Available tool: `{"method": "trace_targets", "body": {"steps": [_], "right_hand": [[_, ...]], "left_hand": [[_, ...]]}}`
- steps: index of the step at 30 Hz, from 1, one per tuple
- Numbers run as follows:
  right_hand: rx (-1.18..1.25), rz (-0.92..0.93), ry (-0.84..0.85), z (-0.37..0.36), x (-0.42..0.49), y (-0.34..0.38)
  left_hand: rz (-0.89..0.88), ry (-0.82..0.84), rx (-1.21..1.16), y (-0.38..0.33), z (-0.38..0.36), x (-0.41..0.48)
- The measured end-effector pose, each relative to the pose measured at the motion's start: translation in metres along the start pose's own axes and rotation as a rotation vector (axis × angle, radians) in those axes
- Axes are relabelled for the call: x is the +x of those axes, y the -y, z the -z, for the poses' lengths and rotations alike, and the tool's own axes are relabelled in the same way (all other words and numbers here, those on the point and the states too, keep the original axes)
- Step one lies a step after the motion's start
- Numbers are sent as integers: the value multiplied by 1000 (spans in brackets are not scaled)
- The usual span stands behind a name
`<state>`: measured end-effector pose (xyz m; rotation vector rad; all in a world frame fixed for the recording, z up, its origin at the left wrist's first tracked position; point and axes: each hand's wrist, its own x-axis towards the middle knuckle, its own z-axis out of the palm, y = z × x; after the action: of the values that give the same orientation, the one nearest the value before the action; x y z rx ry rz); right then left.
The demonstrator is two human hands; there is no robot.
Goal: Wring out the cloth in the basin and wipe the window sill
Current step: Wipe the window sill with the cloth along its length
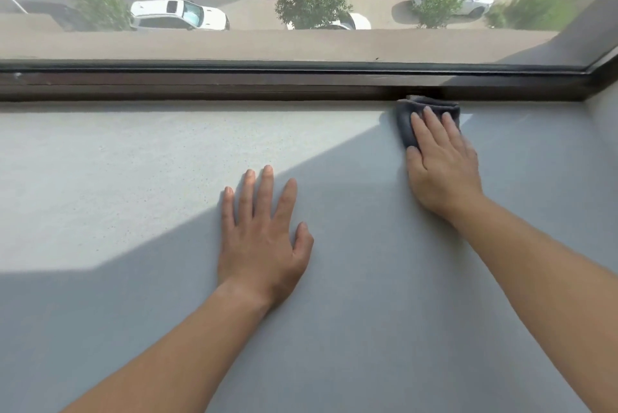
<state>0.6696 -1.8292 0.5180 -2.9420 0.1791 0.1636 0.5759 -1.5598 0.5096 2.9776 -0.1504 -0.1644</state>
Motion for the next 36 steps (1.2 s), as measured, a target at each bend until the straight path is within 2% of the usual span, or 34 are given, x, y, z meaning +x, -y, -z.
{"method": "trace_targets", "body": {"steps": [2, 4, 7, 9, 10, 14, 16, 17, 20, 22, 23, 25, 27, 28, 30, 33, 35, 36], "right_hand": [[10, -146, -15, 2, 6, -7], [18, -117, -18, -3, -5, 12], [-15, 211, 18, -12, -43, 31], [-38, 348, 55, -6, -48, 10], [-38, 331, 51, -1, -38, -8], [12, -3, 14, 14, 0, -62], [7, 0, 2, 11, -12, -51], [5, 58, 10, 8, -27, -41], [-47, 393, 86, 1, -77, -34], [-64, 504, 120, 6, -75, -52], [-60, 478, 113, 8, -63, -62], [-39, 287, 73, 11, -35, -77], [-8, 116, 40, 11, -23, -73], [1, 92, 28, 9, -28, -62], [8, 170, 20, 0, -61, -42], [-15, 441, 77, -9, -126, -42], [-37, 473, 107, -6, -127, -62], [-36, 411, 95, -3, -115, -72]], "left_hand": [[9, -8, -1, -2, 1, 0], [20, -3, 3, -4, 1, 0], [23, 6, 11, -7, 0, 2], [28, 0, -3, -9, 2, -1], [30, -20, -18, -12, 3, -4], [27, -126, -161, -47, 3, -39], [6, -137, -203, -70, -5, -57], [5, -132, -204, -78, -10, -64], [29, -89, -155, -88, -22, -73], [43, -81, -113, -89, -24, -74], [47, -82, -101, -90, -24, -73], [50, -78, -99, -92, -23, -73], [56, -79, -98, -92, -24, -73], [57, -82, -95, -91, -24, -73], [53, -86, -96, -90, -25, -74], [48, -102, -101, -90, -25, -74], [52, -109, -98, -91, -25, -75], [52, -106, -100, -92, -25, -74]]}}
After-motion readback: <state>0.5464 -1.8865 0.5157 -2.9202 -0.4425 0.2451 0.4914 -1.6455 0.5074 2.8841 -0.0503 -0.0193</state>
